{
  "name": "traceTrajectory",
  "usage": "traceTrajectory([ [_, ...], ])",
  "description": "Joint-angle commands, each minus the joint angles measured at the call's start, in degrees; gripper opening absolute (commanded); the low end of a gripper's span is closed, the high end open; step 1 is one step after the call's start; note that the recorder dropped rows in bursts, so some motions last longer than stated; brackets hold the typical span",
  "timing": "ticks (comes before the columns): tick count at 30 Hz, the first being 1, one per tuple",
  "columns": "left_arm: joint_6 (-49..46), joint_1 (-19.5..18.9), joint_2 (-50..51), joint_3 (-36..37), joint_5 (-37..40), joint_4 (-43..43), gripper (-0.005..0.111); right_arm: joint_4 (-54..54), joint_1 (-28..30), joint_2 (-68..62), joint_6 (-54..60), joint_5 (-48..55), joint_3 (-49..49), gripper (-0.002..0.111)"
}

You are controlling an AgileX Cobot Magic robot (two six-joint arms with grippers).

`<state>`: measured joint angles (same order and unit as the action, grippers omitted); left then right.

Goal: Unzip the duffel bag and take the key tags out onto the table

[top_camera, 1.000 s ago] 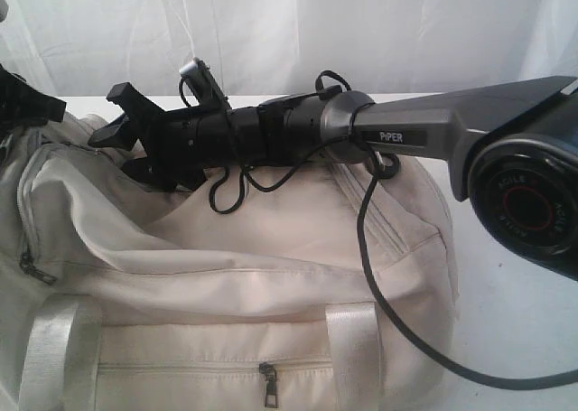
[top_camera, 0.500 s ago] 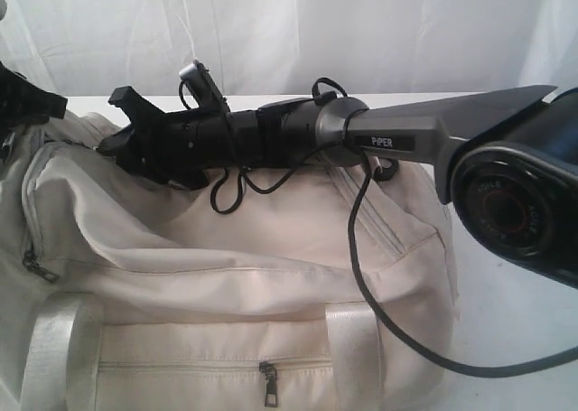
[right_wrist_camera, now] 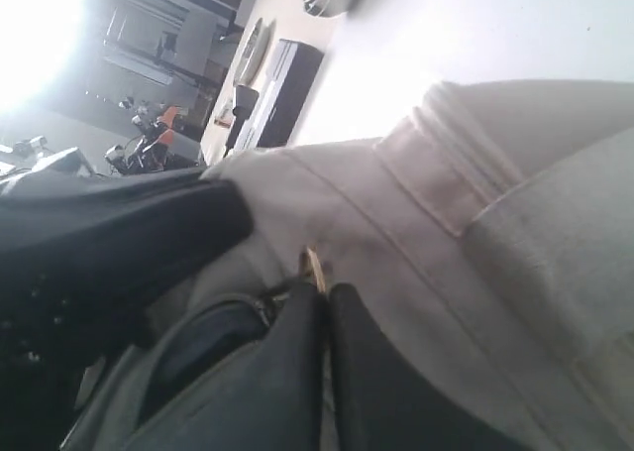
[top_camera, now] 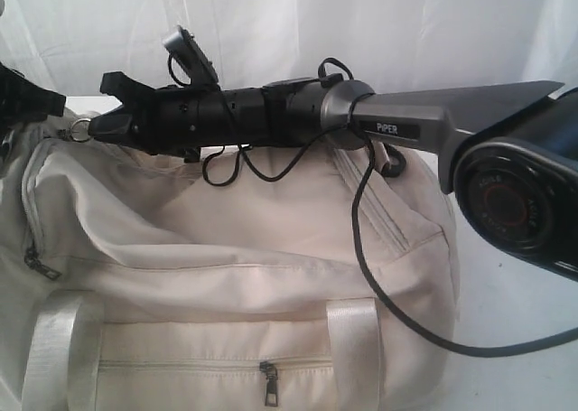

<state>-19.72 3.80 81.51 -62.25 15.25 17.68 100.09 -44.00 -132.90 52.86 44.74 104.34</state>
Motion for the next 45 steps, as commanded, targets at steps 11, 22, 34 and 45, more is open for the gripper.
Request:
traceTrajectory([
  [11,-1.5,-0.3,-0.9,-0.4,-3.3,1.2,0.0,-0.1,5.0,0.4,5.0,2.3,0.3,0.0],
  [22,-1.5,-0.3,-0.9,-0.4,-4.5,1.2,0.0,-10.2,11.6,0.4,1.0,6.8,0.3,0.0],
  [34,-1.5,-0.3,-0.9,-0.4,-6.5,1.2,0.0,-13.8,18.4,0.4,-0.5,10.6,0.3,0.0],
  [45,-1.5,-0.4,-0.9,-0.4,-6.6,1.2,0.0,-13.1,23.0,0.4,-3.1,25.0,0.3,0.001],
])
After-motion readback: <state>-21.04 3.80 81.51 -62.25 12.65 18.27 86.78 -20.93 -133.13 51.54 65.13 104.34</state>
